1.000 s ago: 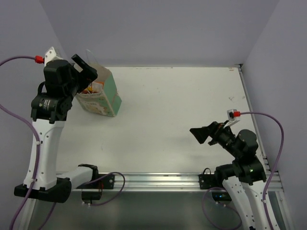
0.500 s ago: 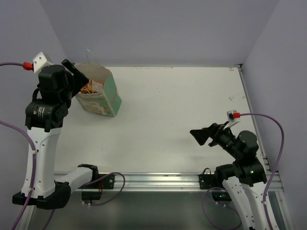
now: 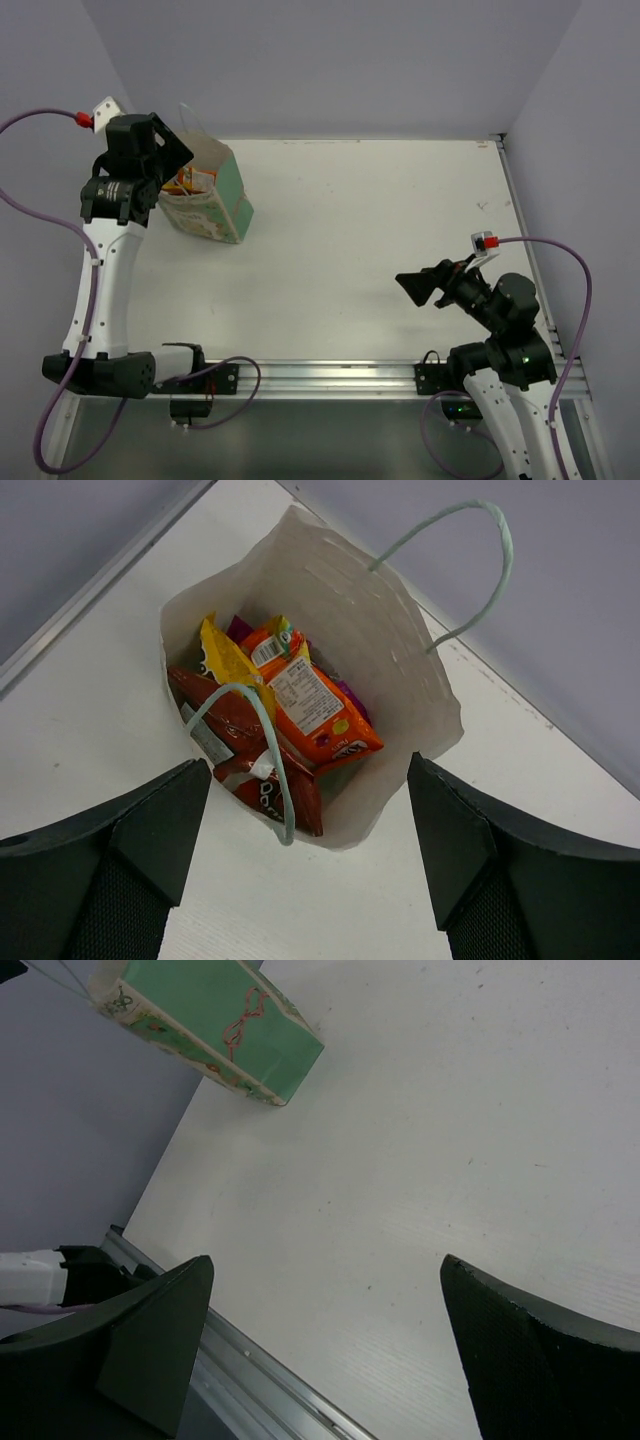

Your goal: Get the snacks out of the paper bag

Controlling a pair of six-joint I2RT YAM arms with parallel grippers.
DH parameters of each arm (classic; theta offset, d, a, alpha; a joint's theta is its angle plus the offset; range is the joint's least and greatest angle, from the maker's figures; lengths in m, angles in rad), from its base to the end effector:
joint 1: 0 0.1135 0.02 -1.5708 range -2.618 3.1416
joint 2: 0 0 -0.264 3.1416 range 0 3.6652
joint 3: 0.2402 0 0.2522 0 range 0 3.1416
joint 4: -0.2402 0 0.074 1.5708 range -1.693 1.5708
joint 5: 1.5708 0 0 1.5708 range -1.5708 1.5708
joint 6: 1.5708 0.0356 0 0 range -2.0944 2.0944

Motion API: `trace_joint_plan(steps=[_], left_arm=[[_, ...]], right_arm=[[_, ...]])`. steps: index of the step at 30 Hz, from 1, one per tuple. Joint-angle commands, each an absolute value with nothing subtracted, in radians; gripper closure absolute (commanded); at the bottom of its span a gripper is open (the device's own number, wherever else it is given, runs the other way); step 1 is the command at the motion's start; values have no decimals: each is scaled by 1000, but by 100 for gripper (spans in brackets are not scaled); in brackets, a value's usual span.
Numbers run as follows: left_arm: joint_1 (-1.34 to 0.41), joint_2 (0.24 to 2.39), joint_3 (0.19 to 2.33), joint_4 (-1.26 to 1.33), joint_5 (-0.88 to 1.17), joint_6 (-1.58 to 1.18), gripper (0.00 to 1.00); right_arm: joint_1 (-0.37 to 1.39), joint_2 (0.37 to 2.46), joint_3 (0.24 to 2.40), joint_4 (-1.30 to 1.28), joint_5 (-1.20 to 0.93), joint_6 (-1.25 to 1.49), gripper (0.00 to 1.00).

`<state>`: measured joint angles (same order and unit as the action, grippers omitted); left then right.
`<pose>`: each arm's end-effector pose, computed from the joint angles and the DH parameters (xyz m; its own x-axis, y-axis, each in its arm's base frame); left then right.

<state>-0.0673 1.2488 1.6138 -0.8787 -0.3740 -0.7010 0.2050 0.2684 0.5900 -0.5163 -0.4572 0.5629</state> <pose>0.2375 -0.0030 0.4548 -0.2103 -0.5876 -0.7814 -0.5110 0.7474 -0.4245 0.0779 0.0322 0.2974 -0.4839 0.3885 -0.7842 -0.4120 0.6894 0.5958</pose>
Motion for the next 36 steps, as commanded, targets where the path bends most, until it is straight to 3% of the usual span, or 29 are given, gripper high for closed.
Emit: trace_joint_plan(steps=[1,4,5,7,20,36], left_arm=[[-31,1267,1612,-799,-313,-669,14],[-26,1275,1612,-782,-266,-670,50],[-26,1273,1614,-775,-246,-682,76],[-26,1269,1620,-769,-174,-713,100],[-127,1232,1473,-464,411,-960,100],[-610,1216,1319,-242,288,-1115,100]], right_arm=[[201,282,630,-506,-465,538,2],[202,288,638,-500,-463,537,2],[201,291,635,-500,-462,535,2],[201,288,626,-495,-462,537,2],[201,275,607,-466,-472,568,1],[201,314,670,-485,-442,543,1]])
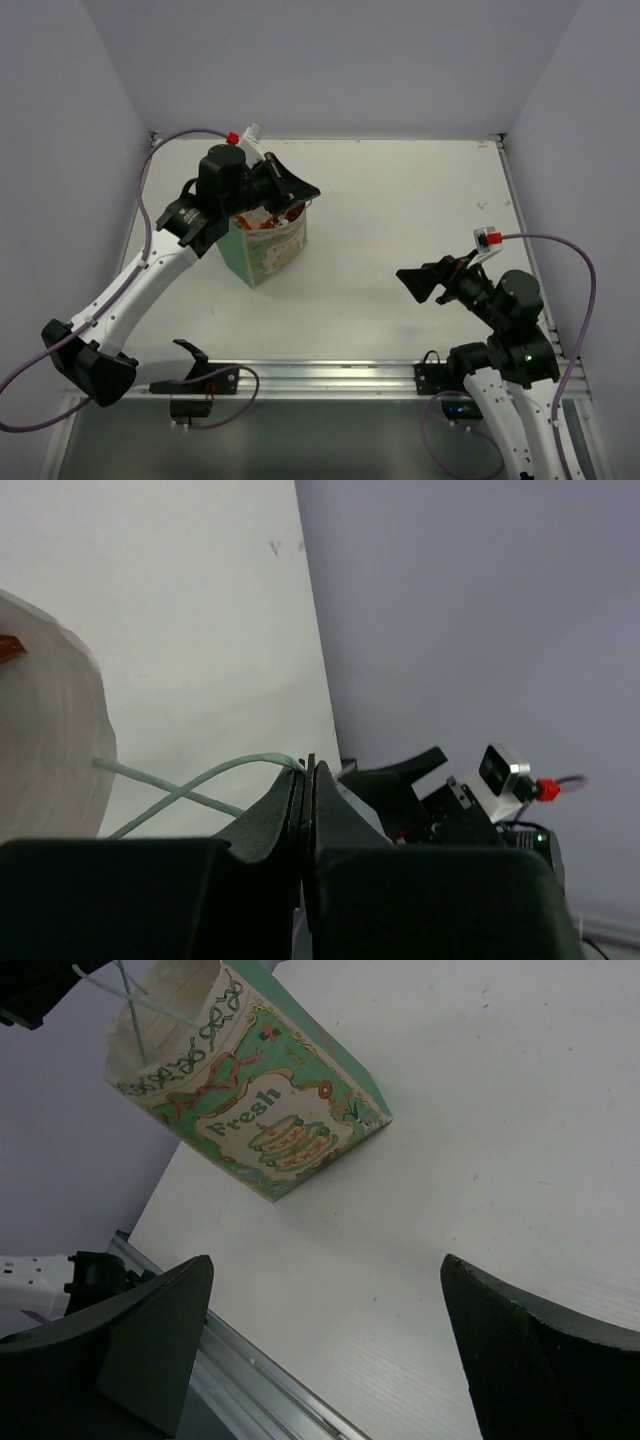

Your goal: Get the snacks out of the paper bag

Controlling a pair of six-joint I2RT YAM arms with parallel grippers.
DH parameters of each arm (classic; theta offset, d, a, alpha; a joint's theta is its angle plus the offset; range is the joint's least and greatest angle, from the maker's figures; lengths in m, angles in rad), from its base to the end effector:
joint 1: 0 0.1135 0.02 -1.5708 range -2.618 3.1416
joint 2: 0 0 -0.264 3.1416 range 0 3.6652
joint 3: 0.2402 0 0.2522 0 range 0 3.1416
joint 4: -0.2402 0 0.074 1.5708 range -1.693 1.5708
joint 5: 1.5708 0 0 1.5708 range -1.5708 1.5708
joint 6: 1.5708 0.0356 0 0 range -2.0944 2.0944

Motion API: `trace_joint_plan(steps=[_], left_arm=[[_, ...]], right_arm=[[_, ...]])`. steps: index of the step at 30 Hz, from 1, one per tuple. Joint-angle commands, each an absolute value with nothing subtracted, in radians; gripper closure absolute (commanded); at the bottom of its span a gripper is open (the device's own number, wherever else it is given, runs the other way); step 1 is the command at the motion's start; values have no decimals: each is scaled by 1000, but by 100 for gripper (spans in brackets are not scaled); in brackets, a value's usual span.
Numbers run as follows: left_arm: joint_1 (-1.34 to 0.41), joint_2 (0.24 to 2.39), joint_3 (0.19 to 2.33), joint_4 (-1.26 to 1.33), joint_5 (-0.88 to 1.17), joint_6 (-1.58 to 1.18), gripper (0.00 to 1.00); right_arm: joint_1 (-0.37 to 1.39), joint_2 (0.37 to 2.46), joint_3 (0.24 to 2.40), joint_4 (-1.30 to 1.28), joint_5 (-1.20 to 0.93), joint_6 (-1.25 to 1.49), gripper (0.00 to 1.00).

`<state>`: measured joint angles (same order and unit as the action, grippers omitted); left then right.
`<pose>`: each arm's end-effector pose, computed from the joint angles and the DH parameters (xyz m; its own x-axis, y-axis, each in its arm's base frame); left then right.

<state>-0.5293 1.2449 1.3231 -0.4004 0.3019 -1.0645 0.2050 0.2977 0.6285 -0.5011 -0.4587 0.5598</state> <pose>0.2341 -0.1492 0.4084 -0.7671 -0.5186 -0.3777 0.1128 0.4704 -0.8752 0.0792 0.0326 0.3093 -0.4644 0.3898 -0.7953 -0.4286 0.6869 0.5869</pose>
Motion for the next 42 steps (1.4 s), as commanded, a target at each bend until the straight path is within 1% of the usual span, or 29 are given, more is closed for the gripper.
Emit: trace_joint_plan(steps=[1,4,7,11,13,15,17,18,21,25,26,27,30,31,33,38,39,42], left_arm=[[-665,1218,1318,-239,275,-1117,100],[-753,1210,1302,-233,213,-1130,100],[-805,1192,1278,-210,181,-1146,100],[-830,1164,1261,-207,164,-1150,100],[-830,1132,1244,-221,153,-1147,74],[-830,1088,1235,-254,108,-1140,58],[-831,1056,1241,-322,45,-1106,50],[-831,1020,1246,-342,26,-1095,38],[-830,957,1265,-400,-29,-1049,31],[-830,916,1356,-605,-138,-974,27],[-830,911,1374,-639,-196,-959,27],[-830,904,1412,-693,-225,-928,25],[-831,917,1484,-736,-319,-853,22],[-830,934,1512,-780,-339,-806,20],[-828,1023,1633,-860,-377,-711,18],[-816,1248,1940,-1037,-407,-566,16],[-784,1309,1975,-1084,-405,-528,15],[-675,1397,2039,-1136,-342,-457,15]], right_arm=[[201,318,672,-485,-442,545,1],[201,319,673,-485,-440,546,1],[201,318,672,-485,-436,546,1],[201,321,667,-485,-439,546,1],[201,321,664,-483,-440,549,1],[201,322,664,-483,-442,549,1],[201,321,664,-483,-443,549,1],[201,322,666,-483,-443,549,1],[201,325,667,-483,-448,551,1],[202,339,672,-479,-454,552,1],[202,347,675,-477,-460,566,1],[201,351,680,-474,-489,577,1],[201,382,689,-453,-537,656,1],[201,388,689,-422,-601,669,1],[202,405,698,-400,-652,677,1],[201,480,860,-560,-558,594,1],[202,501,883,-580,-548,583,1],[201,506,937,-624,-532,568,1]])
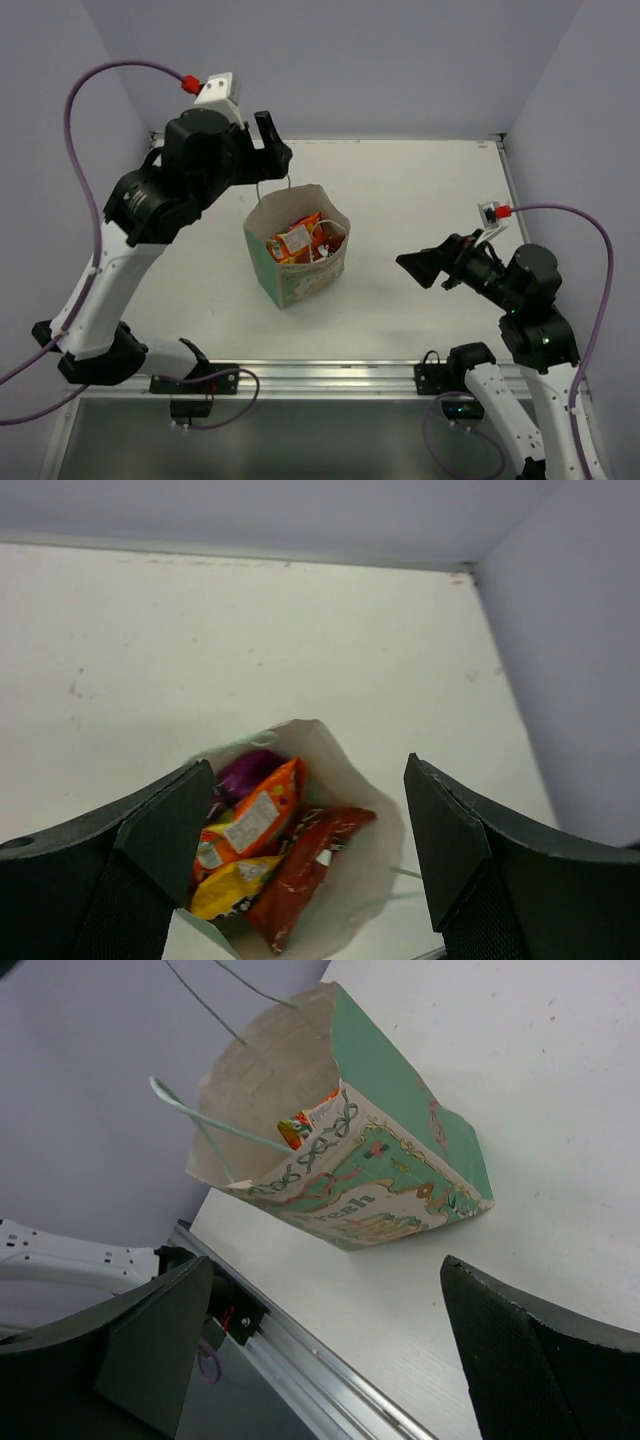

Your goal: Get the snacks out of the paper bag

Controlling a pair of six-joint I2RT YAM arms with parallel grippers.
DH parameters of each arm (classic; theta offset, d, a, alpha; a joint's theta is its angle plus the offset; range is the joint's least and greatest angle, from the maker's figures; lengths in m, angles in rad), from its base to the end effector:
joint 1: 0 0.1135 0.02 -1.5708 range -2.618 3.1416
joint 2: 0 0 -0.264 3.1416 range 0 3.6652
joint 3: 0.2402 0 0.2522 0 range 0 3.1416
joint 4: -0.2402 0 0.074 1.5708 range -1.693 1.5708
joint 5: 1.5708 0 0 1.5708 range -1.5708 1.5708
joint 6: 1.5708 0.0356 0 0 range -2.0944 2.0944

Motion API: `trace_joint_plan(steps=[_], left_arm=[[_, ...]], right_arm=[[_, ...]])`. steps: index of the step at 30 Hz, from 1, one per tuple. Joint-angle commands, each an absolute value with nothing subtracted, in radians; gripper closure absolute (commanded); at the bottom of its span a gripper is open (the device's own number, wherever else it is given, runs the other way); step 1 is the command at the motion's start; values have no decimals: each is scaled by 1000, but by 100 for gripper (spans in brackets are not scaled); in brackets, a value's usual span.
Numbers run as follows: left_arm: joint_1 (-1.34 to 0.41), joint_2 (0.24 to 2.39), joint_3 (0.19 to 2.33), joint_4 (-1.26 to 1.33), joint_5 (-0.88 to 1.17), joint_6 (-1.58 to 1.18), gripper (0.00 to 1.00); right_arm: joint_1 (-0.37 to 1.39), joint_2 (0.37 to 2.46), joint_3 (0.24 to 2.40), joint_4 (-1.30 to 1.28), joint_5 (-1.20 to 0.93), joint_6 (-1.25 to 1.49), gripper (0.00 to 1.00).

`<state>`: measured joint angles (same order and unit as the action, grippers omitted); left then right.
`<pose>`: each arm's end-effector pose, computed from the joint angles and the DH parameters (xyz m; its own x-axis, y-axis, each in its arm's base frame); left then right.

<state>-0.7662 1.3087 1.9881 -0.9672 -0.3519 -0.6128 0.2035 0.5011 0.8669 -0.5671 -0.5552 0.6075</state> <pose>0.1580 -0.1350 0.5386 -0.4047 -0.3598 -0.8407 0.2200 0.8540 -0.4715 0.0921 0.0382 0.3631 -0.5475 0.3823 -0.7443 -0.4445 0.6207 0.6458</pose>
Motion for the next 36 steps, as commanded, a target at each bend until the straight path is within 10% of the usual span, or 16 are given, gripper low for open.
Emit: trace_joint_plan(steps=[1,31,34,36], left_arm=[[-660,1408,2037,-1138,-330,-443,15],[-627,1379,1758,-867,-261,-198,22],[-626,1373,1755,-845,-265,-207,34],[-626,1364,1747,-827,-250,-218,61]], right_arm=[[201,503,942,-624,-535,568,1],[206,615,1020,-672,-603,531,2],[207,636,1045,-693,-601,508,3],[212,650,1074,-704,-598,500,4]])
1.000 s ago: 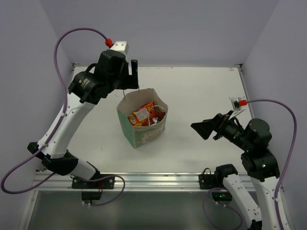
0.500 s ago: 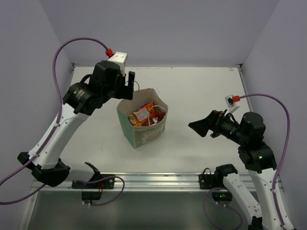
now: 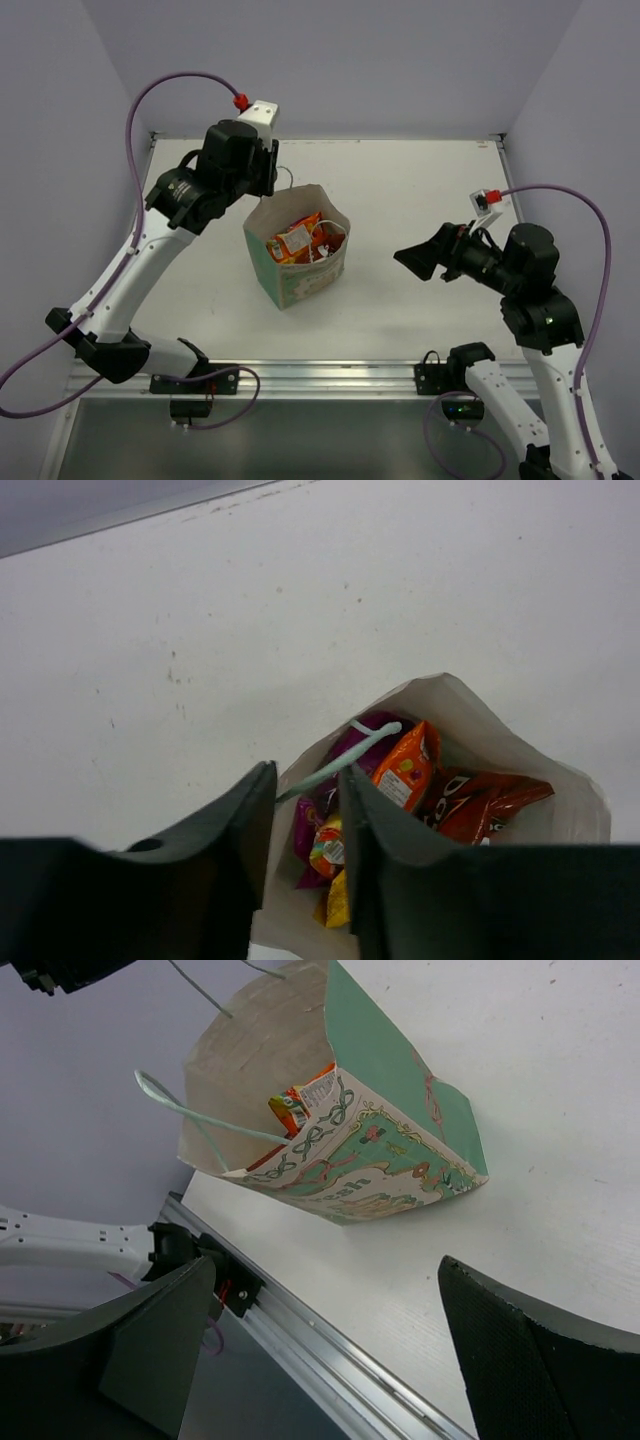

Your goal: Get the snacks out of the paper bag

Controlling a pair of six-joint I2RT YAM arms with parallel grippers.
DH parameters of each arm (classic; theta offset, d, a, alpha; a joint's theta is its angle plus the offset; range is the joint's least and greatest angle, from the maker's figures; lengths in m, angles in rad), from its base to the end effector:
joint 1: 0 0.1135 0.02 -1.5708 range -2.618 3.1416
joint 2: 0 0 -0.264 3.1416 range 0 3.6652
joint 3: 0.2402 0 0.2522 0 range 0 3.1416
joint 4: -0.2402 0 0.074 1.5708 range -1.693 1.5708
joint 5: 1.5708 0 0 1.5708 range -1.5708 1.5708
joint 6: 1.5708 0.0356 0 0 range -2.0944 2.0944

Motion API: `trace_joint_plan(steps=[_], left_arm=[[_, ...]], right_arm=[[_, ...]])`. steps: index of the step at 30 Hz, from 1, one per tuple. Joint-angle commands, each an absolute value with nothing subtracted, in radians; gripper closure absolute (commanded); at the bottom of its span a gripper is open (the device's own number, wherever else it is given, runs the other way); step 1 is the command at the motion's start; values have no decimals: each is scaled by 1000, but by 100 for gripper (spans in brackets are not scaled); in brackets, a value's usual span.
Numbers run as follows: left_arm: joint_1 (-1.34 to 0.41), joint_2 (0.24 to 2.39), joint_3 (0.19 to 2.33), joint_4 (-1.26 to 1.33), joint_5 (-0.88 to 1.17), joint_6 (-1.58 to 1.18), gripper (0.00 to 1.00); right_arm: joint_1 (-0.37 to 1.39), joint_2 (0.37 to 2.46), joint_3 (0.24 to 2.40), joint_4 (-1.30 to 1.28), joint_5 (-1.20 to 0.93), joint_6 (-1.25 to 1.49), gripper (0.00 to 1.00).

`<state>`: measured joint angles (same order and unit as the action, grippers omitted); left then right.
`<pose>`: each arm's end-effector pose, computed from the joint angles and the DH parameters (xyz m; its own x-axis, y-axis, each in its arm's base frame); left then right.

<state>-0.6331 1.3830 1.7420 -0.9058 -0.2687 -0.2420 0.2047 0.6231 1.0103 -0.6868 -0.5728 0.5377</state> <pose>0.2245 -0.1530 0.4588 -0.4999 0.0803 -0.8624 0.2759 0.9586 -0.0707 0.1029 0.0411 0.3849 -0.5954 0.3160 -0.7387 -0.4342 0.6470 0.6267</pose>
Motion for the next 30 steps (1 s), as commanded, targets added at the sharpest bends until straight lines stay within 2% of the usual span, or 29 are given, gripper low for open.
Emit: trace_joint_plan(steps=[1,2,5,13,17,24,30], left_arm=[[-626,1359,1734,-819,-227,-224,70],[-626,1353,1729,-807,-215,-241,86],[-626,1351,1712,-795,-163,-276,100],[-626,1321,1724,-781,-66,-385,100],[-626,1324,1759,-816,-69,-405,100],[-626,1304,1758,-816,-63,-439,100],[-624,1286,1730,-796,-25,-472,100]], right_arm=[[213,658,1086,-709,-591,491,5],[213,679,1113,-713,-585,488,6],[224,738,1196,-726,-569,482,8],[337,933,1411,-825,-542,527,10],[394,893,1278,-677,-586,730,10],[586,795,1074,-306,-468,1109,11],[745,850,1071,-233,-306,1161,11]])
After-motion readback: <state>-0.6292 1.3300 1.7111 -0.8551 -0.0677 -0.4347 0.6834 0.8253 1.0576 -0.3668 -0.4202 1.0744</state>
